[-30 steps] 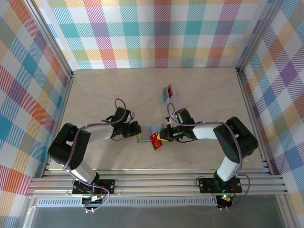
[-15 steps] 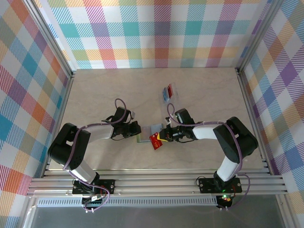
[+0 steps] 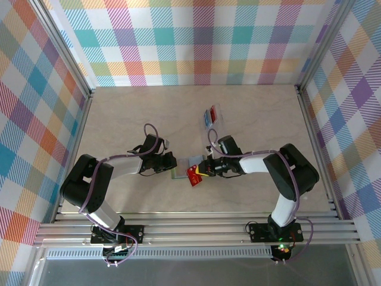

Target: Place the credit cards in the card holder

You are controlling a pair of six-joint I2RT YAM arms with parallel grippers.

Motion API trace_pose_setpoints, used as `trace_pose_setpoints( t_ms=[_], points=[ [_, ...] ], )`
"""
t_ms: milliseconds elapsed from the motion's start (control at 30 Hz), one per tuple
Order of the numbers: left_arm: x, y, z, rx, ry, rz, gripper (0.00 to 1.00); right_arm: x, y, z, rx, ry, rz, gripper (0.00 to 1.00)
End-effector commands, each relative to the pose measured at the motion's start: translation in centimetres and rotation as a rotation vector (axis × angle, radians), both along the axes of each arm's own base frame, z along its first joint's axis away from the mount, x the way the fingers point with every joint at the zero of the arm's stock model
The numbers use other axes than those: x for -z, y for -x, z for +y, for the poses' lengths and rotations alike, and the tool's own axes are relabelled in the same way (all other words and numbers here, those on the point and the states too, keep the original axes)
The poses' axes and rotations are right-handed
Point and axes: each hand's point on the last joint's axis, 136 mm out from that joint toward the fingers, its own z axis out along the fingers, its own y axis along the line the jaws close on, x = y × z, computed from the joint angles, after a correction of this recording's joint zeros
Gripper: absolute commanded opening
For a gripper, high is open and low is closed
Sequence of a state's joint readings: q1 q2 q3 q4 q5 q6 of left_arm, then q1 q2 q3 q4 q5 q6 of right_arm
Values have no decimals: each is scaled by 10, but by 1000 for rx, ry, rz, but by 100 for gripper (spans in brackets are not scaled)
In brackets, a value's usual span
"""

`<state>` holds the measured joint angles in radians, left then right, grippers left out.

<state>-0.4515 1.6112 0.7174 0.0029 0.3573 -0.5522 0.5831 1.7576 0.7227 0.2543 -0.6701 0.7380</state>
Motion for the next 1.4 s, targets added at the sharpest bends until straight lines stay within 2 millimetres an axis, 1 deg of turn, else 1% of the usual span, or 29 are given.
trace_pose_setpoints(
  t_ms=[0, 233, 367, 467, 600, 667, 1033, 1167, 1367],
  points=[
    [16, 11, 9, 3, -74, 49, 8, 1, -9, 5, 16, 0, -12, 0],
    [15, 13, 11, -4, -75, 50, 8, 0, -22, 11, 31, -3, -43, 0],
    [14, 13, 13, -7, -84, 46, 8, 6, -32, 13, 45, 12, -61, 0],
    [16, 13, 13, -9, -87, 52, 8, 7, -41, 15, 64, 8, -85, 0],
    [21, 15, 18, -18, -109, 65, 8, 8, -48, 19, 75, -6, -93, 0],
    [23, 17, 22, -29, -132, 71, 7, 11, -51, 19, 84, -2, -94, 0],
    [28, 29, 28, -28, -150, 96, 7, 22, -59, 20, 116, -7, -104, 0],
    [30, 34, 27, -19, -154, 104, 7, 21, -60, 22, 123, -16, -108, 0],
    [34, 36, 24, -16, -150, 107, 7, 17, -56, 32, 104, -31, -113, 0]
  ],
)
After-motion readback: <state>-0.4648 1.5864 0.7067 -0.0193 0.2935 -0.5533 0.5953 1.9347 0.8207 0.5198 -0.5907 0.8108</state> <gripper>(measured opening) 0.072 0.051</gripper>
